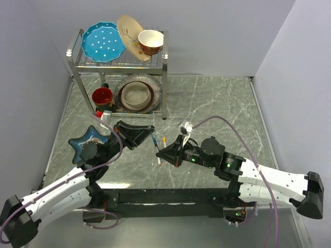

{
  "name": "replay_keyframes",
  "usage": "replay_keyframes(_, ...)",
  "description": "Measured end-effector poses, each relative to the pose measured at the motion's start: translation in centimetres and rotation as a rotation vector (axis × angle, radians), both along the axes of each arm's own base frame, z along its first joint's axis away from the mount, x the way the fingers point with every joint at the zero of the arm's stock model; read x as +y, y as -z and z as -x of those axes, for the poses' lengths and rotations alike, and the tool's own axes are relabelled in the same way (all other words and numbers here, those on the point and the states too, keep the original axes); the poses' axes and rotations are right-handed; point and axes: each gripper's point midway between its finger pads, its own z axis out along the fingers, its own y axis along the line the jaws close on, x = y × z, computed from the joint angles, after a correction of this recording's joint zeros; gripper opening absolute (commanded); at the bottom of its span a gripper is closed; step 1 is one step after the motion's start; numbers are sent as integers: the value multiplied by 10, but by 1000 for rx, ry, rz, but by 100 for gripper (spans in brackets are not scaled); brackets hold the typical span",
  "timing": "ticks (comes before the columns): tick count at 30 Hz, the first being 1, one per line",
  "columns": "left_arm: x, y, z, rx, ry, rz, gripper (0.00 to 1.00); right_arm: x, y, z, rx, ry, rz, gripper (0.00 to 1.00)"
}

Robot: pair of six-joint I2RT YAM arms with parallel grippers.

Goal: Insert the pens into the pen caps

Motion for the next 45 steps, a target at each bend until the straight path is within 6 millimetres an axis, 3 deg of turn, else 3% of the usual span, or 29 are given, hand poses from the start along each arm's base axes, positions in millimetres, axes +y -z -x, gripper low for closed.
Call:
replay_keyframes(8,4,4,-19,36,-88,48,1,-9,-4,-23,-2,52,51,0)
replay_keyframes(17,5,37,-53,188,-203,83,1,-16,14,-52,89,57,198,0)
replay_keyframes(21,8,42,-57,222,-230,124,1,-15,18,-56,111,33,221,0)
replay_keyframes(32,3,72,-59,309,-213,176,1,-21,51,-52,172,-8,246,0)
replay_keyframes(35,1,68,-53,319,-208,136,1,-24,48,-46,157,-21,207,11)
replay_keyframes(38,1,52,-41,293,-195,114,1,-24,36,-35,139,-58,138,36)
replay_keyframes(42,-11,38,-22,268,-132,28,1,-24,14,-32,113,-54,34,50)
replay_keyframes(45,-22,38,-12,258,-88,-59,1,-28,18,-21,109,-54,-4,59)
